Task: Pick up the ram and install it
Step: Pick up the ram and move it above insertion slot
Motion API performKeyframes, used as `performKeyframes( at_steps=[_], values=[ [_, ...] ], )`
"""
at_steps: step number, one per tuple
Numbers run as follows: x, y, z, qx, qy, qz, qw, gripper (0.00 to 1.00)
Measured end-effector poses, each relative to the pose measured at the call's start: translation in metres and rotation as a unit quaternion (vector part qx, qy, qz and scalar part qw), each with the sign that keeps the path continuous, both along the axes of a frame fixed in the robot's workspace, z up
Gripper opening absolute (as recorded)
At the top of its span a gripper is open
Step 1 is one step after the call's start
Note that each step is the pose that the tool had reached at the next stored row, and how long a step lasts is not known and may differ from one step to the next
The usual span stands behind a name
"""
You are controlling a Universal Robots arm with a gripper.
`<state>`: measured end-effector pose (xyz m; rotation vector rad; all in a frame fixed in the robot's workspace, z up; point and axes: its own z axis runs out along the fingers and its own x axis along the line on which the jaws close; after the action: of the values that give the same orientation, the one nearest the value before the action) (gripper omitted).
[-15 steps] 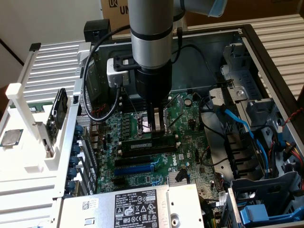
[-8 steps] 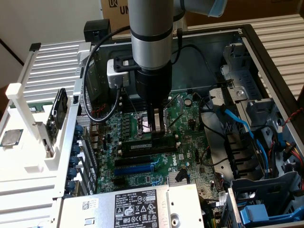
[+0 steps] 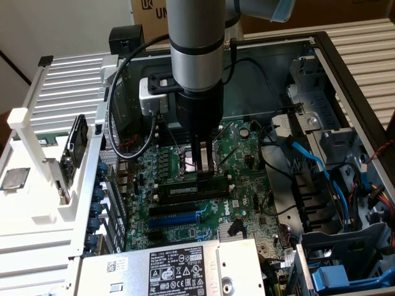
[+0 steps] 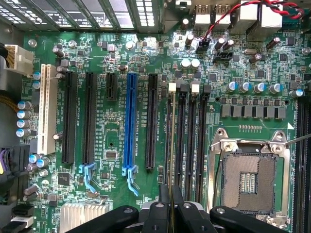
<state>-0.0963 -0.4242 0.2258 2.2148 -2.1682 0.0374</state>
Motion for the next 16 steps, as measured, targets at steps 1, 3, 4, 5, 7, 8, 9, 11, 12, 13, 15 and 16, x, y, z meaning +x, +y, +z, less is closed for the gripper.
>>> performKeyframes(
  at_steps=[1,3,4,5,7,8,9,11,12,13,15,16],
  values=[
    [0.0,0.0,-0.0002,0.0001,0.0,0.0,1.0,0.13],
    [0.0,0.0,-0.0009,0.0002,-0.0001,0.0,1.0,0.13],
    [0.0,0.0,-0.0011,0.0001,-0.0001,0.0,1.0,0.13],
    [0.0,0.0,-0.0012,0.0,0.0,0.0,1.0,0.13],
    [0.0,0.0,-0.0011,0.0,0.0,0.0,1.0,0.13],
    [0.0,0.0,-0.0012,0.0,0.0,0.0,1.0,0.13],
    [0.0,0.0,-0.0012,0.0,0.0,0.0,1.0,0.13],
    [0.0,0.0,-0.0012,0.0001,0.0,0.0,1.0,0.13],
    [0.0,0.0,-0.0012,0.0001,0.0,0.0,1.0,0.13],
    [0.0,0.0,-0.0012,0.0001,0.0,0.0,1.0,0.13],
    [0.0,0.0,-0.0012,0.0001,-0.0001,0.0,1.0,0.13],
    [0.0001,0.0,-0.0013,0.0002,-0.0003,0.0,1.0,0.13]
  ],
)
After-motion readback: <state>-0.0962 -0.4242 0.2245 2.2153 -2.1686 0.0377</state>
